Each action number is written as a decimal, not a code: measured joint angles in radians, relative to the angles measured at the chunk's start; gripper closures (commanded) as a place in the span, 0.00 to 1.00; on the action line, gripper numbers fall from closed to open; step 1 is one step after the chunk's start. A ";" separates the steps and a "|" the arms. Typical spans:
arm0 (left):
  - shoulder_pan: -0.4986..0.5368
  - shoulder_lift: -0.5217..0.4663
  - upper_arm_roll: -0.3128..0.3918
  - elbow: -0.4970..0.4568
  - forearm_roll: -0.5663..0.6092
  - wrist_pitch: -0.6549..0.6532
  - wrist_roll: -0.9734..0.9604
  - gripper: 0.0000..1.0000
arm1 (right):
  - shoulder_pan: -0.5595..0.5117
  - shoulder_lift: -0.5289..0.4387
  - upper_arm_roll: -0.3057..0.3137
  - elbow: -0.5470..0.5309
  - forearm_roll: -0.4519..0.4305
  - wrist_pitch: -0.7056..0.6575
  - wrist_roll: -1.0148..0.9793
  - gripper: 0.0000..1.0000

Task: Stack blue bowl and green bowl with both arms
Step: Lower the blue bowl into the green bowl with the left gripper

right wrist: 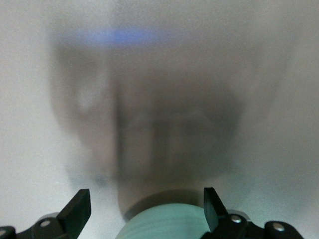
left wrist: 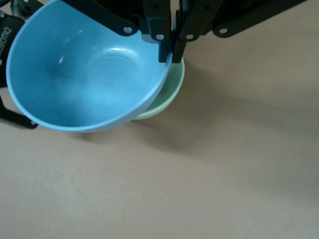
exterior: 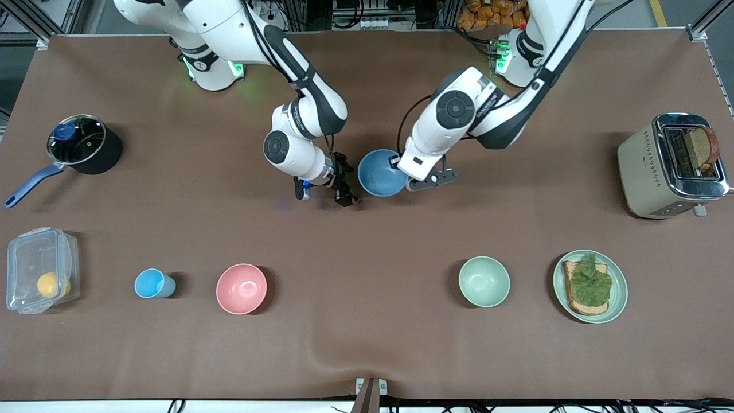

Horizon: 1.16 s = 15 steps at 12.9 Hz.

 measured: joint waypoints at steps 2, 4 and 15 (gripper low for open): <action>-0.014 0.010 0.000 -0.017 0.004 0.014 -0.002 1.00 | 0.003 0.000 0.000 0.000 0.000 0.004 0.000 0.00; -0.014 0.022 0.002 -0.037 0.007 0.030 -0.002 1.00 | 0.005 0.000 0.000 0.000 0.000 0.005 0.000 0.00; -0.023 0.094 0.004 -0.068 0.052 0.103 -0.002 1.00 | 0.005 0.000 0.000 0.000 0.001 0.007 0.000 0.00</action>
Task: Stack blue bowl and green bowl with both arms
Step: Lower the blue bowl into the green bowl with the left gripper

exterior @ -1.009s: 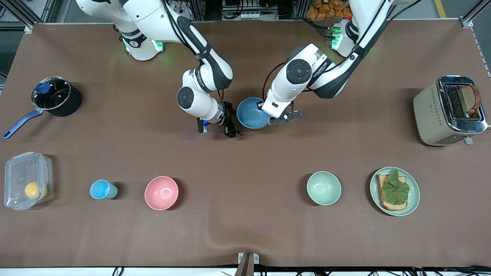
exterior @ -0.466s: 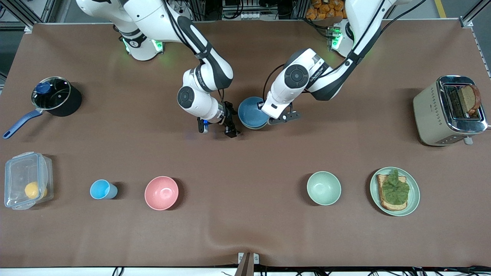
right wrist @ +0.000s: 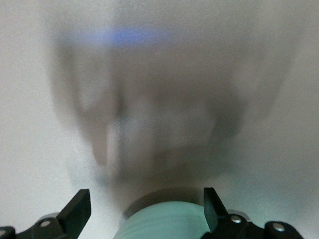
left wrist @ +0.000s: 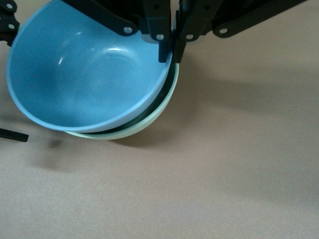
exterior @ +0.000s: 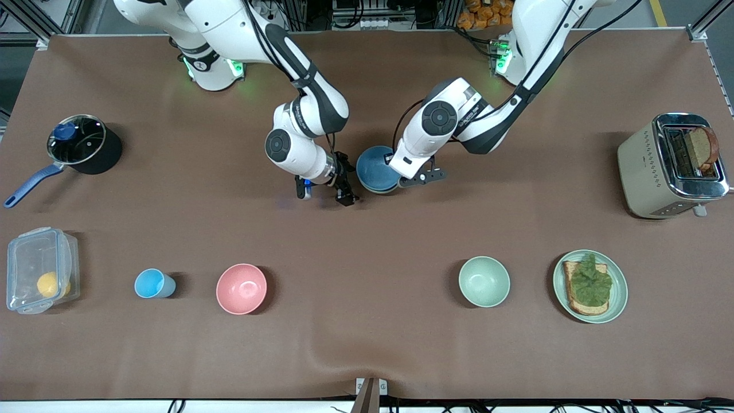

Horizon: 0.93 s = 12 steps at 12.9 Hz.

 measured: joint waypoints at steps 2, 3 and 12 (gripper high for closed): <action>0.000 0.007 0.001 0.000 0.001 0.003 0.000 1.00 | 0.000 0.000 0.000 0.000 0.000 0.000 0.000 0.00; 0.000 0.009 0.001 0.000 0.001 0.004 0.000 1.00 | 0.000 0.000 0.000 0.000 0.000 0.000 0.000 0.00; 0.002 0.015 0.009 0.022 0.001 0.015 0.000 0.00 | 0.000 0.000 0.000 0.000 0.000 0.000 -0.005 0.00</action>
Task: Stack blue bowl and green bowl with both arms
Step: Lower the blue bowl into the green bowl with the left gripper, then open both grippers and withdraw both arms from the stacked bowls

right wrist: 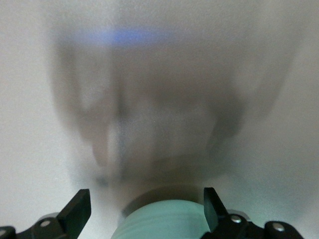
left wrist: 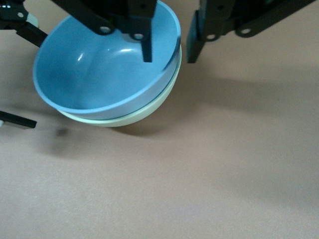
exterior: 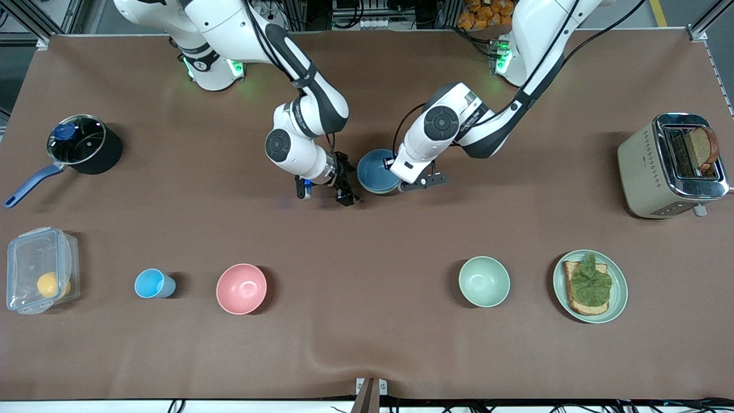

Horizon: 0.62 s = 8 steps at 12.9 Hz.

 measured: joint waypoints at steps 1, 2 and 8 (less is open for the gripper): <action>0.004 -0.001 0.000 0.006 0.000 0.001 0.000 0.00 | 0.000 0.000 0.000 0.000 0.000 0.000 -0.001 0.00; 0.010 -0.009 0.001 0.014 0.002 0.001 0.000 0.00 | 0.000 -0.001 0.000 0.001 0.000 0.000 -0.001 0.00; 0.148 -0.275 0.002 0.104 0.009 -0.262 0.010 0.00 | -0.104 -0.056 -0.029 -0.021 -0.002 -0.212 -0.165 0.00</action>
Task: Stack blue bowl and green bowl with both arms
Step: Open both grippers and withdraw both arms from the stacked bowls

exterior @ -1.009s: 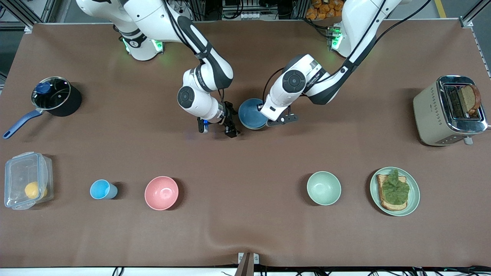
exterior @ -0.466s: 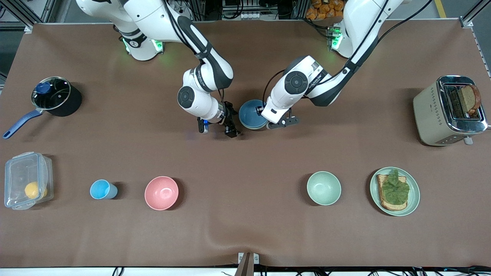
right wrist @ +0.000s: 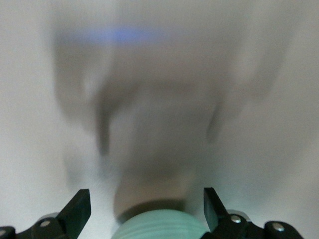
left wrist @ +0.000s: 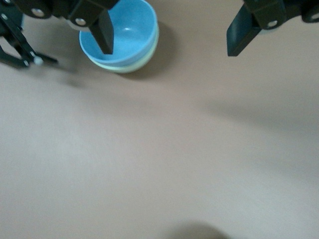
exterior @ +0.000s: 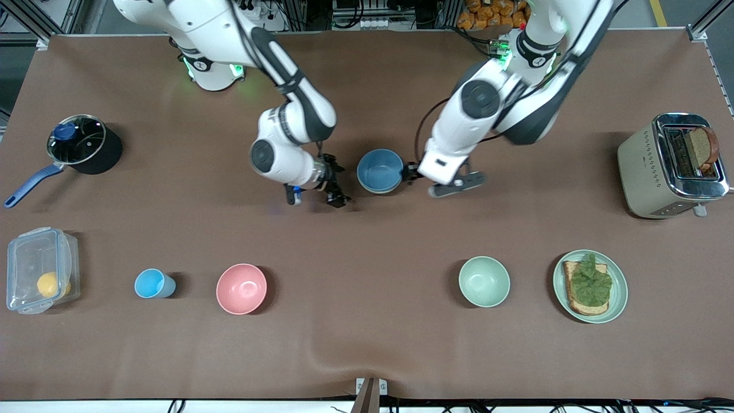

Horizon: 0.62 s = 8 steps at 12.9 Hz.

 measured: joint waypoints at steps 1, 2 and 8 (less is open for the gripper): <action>0.031 -0.048 0.001 0.042 0.000 -0.100 0.017 0.00 | -0.037 -0.023 -0.013 -0.008 -0.012 -0.065 -0.041 0.00; 0.056 -0.085 0.002 0.095 0.000 -0.209 0.041 0.00 | -0.065 -0.049 -0.034 -0.017 -0.055 -0.130 -0.069 0.00; 0.247 -0.130 0.013 0.419 0.001 -0.605 0.271 0.00 | -0.085 -0.186 -0.284 -0.019 -0.350 -0.490 -0.232 0.00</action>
